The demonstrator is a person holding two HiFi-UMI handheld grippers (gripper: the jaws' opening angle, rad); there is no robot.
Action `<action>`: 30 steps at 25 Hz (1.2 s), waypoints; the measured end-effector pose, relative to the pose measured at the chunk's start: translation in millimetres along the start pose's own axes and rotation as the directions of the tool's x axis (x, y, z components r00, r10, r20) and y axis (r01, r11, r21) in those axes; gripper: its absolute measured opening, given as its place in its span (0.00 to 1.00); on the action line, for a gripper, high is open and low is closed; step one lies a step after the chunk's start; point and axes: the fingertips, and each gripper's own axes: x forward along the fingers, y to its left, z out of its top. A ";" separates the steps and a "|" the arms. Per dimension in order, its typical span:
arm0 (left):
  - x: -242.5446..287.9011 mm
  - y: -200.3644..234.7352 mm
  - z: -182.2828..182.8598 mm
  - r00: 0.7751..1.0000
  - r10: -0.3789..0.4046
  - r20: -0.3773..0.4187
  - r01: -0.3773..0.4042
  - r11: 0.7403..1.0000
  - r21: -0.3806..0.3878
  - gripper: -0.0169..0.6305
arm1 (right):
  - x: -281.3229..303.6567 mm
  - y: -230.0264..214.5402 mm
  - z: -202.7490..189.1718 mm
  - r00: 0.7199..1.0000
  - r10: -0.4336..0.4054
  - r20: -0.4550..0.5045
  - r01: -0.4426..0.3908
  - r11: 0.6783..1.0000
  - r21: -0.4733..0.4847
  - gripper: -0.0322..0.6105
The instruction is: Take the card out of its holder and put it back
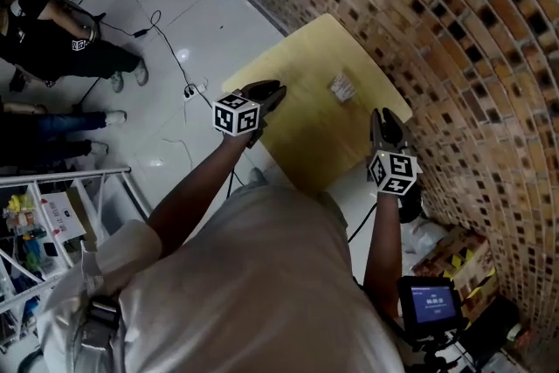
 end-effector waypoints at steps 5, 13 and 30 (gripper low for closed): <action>-41.6 -1.7 -10.9 1.000 -0.007 -0.001 0.007 1.000 0.014 0.21 | 1.7 27.5 -10.7 1.000 -0.005 -0.023 0.005 1.000 0.011 0.19; -124.7 22.9 -38.7 1.000 0.003 -0.001 -0.003 1.000 0.009 0.22 | -12.3 77.2 -31.7 0.998 -0.039 -0.039 0.042 0.997 0.063 0.17; -224.1 48.9 -93.2 0.998 0.057 0.011 -0.058 0.998 0.002 0.22 | -51.0 168.5 -40.4 1.000 -0.013 0.019 0.010 0.994 0.105 0.16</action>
